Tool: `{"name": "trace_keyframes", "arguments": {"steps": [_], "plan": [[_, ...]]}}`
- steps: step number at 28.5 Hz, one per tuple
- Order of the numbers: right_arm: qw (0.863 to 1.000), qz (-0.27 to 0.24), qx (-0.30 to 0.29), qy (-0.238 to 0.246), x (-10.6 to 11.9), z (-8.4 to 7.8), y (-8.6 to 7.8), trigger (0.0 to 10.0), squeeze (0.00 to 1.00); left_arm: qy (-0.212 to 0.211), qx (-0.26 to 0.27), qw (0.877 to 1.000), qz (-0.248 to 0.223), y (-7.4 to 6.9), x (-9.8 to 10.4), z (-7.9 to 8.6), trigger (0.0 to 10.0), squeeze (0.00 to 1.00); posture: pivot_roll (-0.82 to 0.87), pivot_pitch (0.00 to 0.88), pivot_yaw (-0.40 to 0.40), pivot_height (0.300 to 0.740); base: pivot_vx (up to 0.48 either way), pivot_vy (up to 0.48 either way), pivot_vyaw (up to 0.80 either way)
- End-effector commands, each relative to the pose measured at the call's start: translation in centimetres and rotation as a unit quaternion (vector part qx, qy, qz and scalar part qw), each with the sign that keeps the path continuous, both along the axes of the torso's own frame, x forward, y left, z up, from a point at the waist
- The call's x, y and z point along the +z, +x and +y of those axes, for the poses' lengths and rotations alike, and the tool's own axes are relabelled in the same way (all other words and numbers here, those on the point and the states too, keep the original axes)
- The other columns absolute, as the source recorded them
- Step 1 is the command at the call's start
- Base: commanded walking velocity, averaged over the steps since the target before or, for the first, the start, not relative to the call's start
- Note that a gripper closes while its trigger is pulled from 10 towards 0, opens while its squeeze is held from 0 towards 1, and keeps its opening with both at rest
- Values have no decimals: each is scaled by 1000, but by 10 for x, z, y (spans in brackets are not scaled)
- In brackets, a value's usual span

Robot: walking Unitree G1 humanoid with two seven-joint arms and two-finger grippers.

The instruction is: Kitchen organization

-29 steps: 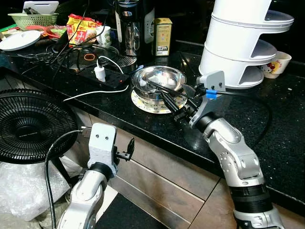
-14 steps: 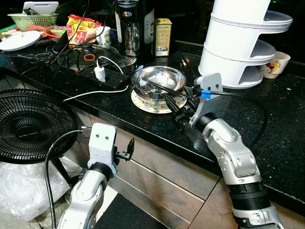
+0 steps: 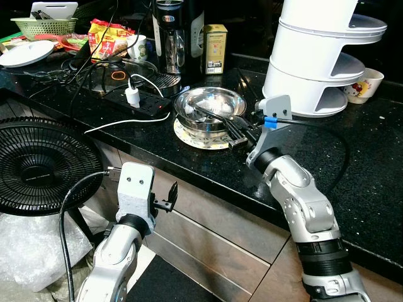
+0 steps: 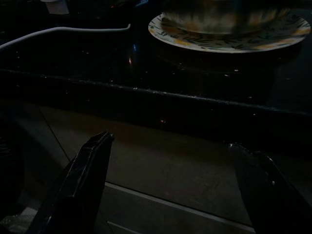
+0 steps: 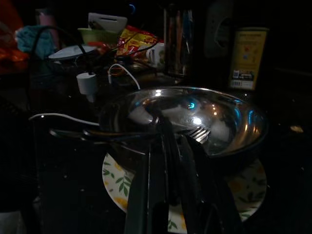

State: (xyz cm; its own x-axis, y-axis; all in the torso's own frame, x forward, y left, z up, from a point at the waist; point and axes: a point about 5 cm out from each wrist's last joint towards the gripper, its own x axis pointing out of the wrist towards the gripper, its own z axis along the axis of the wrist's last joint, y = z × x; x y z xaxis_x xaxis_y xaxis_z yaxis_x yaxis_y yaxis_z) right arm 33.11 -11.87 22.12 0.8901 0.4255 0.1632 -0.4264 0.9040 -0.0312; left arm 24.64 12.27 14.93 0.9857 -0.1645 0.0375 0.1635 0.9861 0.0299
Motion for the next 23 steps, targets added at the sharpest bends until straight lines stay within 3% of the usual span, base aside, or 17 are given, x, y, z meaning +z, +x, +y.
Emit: {"name": "trace_keyframes", "arguments": {"steps": [1,7,13,21,22,23], "plan": [[1000,-3,1,3,1,1,1,0,0,3,2,1000,6,-1,-3,0,10000,0,93,0,7,740,0,0,0],[1000,-10,-1,19,6,2,2,0,0,4,0,1000,7,-1,-3,0,10000,0,92,0,9,740,0,0,0],[991,-13,-1,132,24,-15,7,0,0,1,2,1000,5,0,-2,0,10000,0,92,0,5,740,0,0,0],[974,-4,-6,225,28,-42,10,0,0,-2,2,1000,3,-1,-1,0,10000,0,90,0,4,740,0,0,0],[972,-5,0,236,29,-44,10,2941,0,-4,-1,1000,1,-1,0,0,10000,0,89,0,4,740,0,0,0],[971,-1,9,238,29,-47,9,10000,0,-14,-29,999,-5,-1,3,-4,10000,0,87,0,5,740,0,0,0]]}}
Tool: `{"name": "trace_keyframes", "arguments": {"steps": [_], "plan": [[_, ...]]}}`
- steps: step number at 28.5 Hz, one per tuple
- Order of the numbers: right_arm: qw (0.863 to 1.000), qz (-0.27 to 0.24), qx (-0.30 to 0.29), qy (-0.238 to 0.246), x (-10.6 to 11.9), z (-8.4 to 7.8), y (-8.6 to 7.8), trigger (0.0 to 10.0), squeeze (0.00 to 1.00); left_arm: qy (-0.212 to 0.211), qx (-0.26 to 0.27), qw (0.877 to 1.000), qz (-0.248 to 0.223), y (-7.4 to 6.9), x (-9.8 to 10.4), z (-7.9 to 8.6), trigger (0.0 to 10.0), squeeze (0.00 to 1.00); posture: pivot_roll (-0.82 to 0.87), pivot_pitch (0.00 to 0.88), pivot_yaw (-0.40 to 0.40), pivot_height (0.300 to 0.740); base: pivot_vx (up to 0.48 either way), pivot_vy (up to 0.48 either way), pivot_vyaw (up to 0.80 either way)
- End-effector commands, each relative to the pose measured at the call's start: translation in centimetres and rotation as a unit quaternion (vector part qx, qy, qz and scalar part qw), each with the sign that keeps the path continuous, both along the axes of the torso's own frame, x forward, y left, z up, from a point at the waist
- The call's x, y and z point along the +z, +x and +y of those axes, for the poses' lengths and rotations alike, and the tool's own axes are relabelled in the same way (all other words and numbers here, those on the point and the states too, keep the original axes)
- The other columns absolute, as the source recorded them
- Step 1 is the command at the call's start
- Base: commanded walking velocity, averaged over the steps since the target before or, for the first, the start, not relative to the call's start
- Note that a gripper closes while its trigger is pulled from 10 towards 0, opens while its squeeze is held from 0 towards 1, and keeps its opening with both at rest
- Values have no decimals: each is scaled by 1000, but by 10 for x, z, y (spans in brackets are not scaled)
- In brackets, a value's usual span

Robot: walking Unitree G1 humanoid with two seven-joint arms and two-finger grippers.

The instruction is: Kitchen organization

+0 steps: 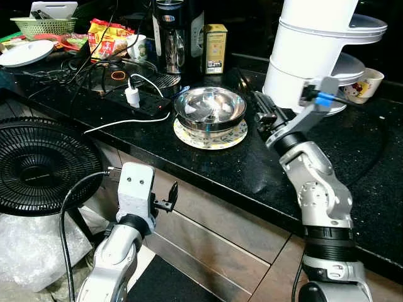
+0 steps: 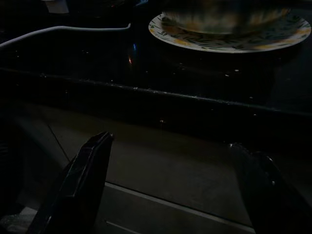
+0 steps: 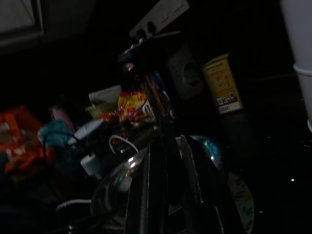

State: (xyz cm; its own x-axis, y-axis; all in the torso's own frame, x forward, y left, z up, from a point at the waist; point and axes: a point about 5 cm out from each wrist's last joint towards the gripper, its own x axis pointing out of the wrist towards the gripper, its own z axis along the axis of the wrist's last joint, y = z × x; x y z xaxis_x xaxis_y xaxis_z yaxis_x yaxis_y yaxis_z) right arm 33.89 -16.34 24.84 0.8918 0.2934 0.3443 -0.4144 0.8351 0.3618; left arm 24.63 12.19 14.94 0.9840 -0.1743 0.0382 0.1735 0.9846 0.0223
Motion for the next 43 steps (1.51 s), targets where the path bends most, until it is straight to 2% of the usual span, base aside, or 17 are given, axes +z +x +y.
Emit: {"name": "trace_keyframes", "arguments": {"steps": [1,2,3,5,9,12,16,20,28,31,32,34,37,38,41,43], "plan": [[1000,5,25,13,2,-3,1,10000,0,-17,-44,999,-10,-1,5,-6,10000,0,87,0,5,740,0,0,0],[1000,9,27,13,2,-6,2,10000,0,-24,-97,994,-34,-3,12,-15,10000,0,81,0,3,740,0,0,0],[1000,9,27,13,2,-6,2,10000,0,-24,-97,994,-34,-3,12,-15,10000,0,81,0,3,740,0,0,0],[999,12,27,31,3,-9,2,10000,0,-16,-139,989,-56,-6,19,-21,10000,0,77,0,1,740,0,0,0],[998,8,35,53,6,-14,2,10000,0,-33,-173,980,-89,-12,31,-31,10000,0,73,0,3,740,0,0,-370],[996,8,40,85,9,-19,4,10000,0,-6,-244,964,-102,-22,33,-48,10000,0,75,0,4,740,0,0,-800],[994,4,43,104,12,-21,5,10000,0,-8,-260,960,-99,-24,32,-51,10000,0,75,0,5,740,0,0,-800],[992,2,29,126,15,-32,7,10000,0,-11,-272,958,-95,-25,30,-50,10000,0,76,0,9,740,0,0,-800],[993,12,-29,113,15,-52,13,10000,0,-10,-266,960,-88,-24,26,-49,10000,0,73,0,8,740,0,0,-800],[994,38,-81,66,9,-60,18,10000,0,-20,-240,967,-83,-19,26,-45,10000,0,69,0,5,740,0,0,-800],[994,38,-81,66,9,-60,18,10000,0,-20,-240,967,-83,-19,26,-45,10000,0,69,0,5,740,0,0,-800],[992,49,-117,6,6,-63,20,10000,0,-36,-219,972,-81,-16,26,-40,10000,0,71,0,5,740,0,0,-800],[991,45,-124,-8,7,-62,21,10000,0,-39,-212,973,-82,-14,27,-39,10000,0,70,0,4,740,0,0,-800],[988,41,-140,-52,8,-61,22,10000,0,-46,-200,975,-81,-13,27,-37,10000,0,70,0,4,740,0,0,-800],[984,43,-153,-80,8,-61,24,10000,0,-50,-193,977,-78,-12,26,-35,10000,0,68,0,6,740,0,0,-800],[969,46,-179,-165,5,-55,28,10000,0,-51,-174,981,-75,-7,26,-33,10000,0,73,0,5,740,0,0,-800]]}}
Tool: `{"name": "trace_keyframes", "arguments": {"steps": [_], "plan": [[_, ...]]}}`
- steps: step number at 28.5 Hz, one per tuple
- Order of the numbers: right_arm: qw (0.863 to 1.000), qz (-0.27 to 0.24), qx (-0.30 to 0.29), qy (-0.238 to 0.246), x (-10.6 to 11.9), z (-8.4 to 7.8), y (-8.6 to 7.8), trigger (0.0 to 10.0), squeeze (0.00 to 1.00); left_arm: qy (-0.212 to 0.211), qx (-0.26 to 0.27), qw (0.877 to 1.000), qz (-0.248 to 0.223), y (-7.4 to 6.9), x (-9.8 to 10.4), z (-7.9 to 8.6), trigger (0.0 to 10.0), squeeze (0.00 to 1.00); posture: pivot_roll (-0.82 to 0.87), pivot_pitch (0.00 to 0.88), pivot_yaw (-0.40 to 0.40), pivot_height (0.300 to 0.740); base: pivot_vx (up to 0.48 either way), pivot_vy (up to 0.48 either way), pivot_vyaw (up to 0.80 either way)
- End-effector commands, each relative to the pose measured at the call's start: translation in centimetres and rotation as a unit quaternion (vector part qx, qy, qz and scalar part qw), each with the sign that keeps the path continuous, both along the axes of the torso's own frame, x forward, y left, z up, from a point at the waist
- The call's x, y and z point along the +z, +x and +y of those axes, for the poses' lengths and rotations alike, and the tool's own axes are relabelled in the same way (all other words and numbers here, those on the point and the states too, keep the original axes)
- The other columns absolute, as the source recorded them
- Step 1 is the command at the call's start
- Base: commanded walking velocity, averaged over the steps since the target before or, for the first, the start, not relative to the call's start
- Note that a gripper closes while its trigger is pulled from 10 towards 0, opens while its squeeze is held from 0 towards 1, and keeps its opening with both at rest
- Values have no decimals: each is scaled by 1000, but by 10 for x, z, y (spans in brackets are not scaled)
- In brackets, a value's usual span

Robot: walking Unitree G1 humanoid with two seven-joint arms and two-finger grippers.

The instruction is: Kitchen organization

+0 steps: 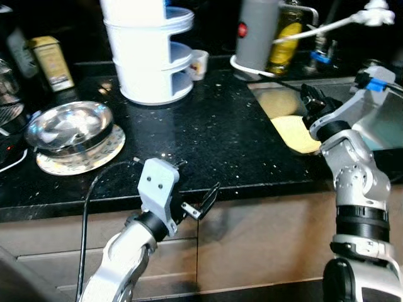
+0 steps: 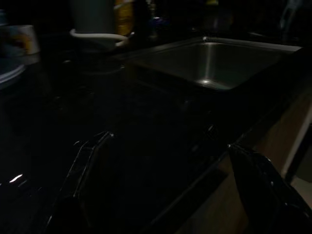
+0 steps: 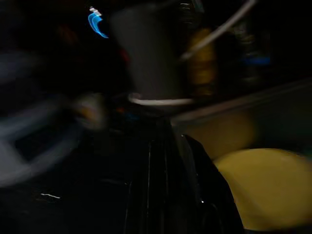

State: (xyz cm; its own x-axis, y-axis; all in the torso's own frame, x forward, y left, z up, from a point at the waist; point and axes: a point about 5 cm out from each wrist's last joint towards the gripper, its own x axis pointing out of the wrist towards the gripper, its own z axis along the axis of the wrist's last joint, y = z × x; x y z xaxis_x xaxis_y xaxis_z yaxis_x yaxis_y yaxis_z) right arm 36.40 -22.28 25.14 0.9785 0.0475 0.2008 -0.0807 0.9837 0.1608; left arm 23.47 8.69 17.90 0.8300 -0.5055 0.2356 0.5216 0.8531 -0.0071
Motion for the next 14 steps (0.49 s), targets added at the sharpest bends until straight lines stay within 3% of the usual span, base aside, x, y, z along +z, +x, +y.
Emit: {"name": "trace_keyframes", "arguments": {"steps": [1,6,7,10,14], "plan": [[997,7,-16,-74,-1,9,5,10000,0,-1,23,1000,15,7,-3,3,10000,0,73,0,5,740,0,0,-800],[993,22,-19,-117,-1,29,18,10000,0,-9,63,998,18,11,-2,10,10000,0,65,0,16,740,0,0,-800],[988,38,-28,-146,-3,35,24,10000,0,-9,69,997,15,12,0,10,10000,0,64,0,16,740,0,0,0],[986,38,-28,-160,-1,40,27,10000,0,-9,70,997,13,12,2,10,10000,0,64,0,15,740,0,0,0],[977,67,-7,-204,-7,61,36,10000,0,-14,82,996,13,12,3,11,10000,0,63,0,11,740,0,0,0]]}}
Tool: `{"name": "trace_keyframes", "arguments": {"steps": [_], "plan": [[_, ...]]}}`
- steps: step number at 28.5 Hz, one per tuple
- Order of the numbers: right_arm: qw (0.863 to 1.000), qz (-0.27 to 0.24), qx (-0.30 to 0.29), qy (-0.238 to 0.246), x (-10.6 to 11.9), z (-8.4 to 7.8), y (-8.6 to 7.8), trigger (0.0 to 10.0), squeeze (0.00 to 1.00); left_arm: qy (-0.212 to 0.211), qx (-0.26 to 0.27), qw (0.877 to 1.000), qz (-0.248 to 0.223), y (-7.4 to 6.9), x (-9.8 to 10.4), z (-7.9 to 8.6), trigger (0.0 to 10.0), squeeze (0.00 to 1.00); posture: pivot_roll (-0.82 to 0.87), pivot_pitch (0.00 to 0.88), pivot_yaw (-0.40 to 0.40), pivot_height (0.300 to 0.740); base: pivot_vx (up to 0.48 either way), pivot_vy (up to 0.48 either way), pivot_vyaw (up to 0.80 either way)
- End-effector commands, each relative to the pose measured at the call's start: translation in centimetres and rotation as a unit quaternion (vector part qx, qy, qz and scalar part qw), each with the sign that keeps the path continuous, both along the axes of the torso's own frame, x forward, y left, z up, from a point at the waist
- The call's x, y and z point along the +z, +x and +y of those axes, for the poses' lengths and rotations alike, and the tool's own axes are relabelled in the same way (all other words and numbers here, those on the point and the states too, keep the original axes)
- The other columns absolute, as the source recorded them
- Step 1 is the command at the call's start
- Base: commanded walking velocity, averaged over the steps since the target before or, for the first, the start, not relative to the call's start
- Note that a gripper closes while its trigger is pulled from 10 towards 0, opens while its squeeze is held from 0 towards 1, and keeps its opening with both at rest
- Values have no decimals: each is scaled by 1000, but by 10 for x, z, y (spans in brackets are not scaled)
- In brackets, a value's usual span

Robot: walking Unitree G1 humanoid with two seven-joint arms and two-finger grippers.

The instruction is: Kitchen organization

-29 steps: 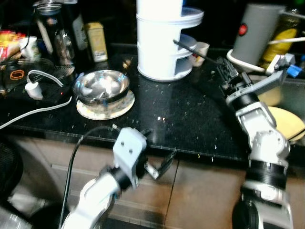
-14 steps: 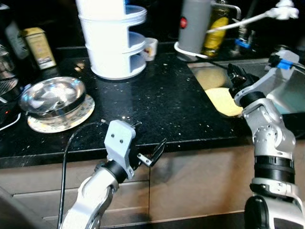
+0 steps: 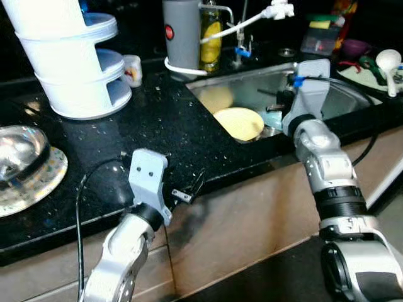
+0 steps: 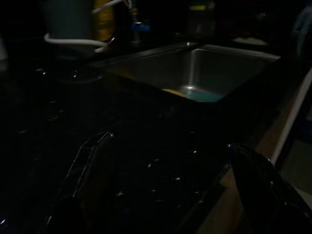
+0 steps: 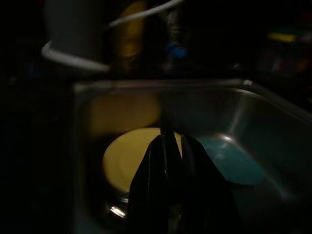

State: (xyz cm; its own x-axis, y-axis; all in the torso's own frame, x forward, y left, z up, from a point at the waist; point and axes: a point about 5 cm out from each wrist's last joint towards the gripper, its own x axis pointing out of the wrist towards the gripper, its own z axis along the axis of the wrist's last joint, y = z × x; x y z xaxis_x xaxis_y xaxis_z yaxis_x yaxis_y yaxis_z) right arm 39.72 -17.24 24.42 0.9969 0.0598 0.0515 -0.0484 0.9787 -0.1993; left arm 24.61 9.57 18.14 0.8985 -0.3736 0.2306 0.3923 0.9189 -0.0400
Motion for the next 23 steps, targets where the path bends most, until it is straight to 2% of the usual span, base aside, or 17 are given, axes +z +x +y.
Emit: {"name": "trace_keyframes", "arguments": {"steps": [1,4,10,14,17,23], "plan": [[1000,5,11,-19,1,10,3,10000,0,0,10,1000,4,0,1,2,10000,0,63,0,11,740,0,0,0],[998,27,-10,-59,-4,16,11,10000,0,-2,14,1000,-1,0,4,2,10000,0,64,0,6,740,0,0,0],[994,48,-43,-87,-4,16,18,10000,0,3,13,1000,-10,-5,9,-1,10000,0,62,27,5,740,0,0,0],[987,62,-77,-123,-3,10,22,10000,0,-1,12,1000,-10,-9,12,-4,10000,0,66,60,-1,740,0,0,0],[982,68,-109,-137,-2,-4,23,10000,0,-4,10,1000,-8,-14,14,-6,10000,0,73,84,-3,740,0,0,0],[979,101,-101,-146,-17,-6,22,10000,0,11,-4,1000,-5,-19,14,-10,10000,0,77,100,1,740,0,0,0]]}}
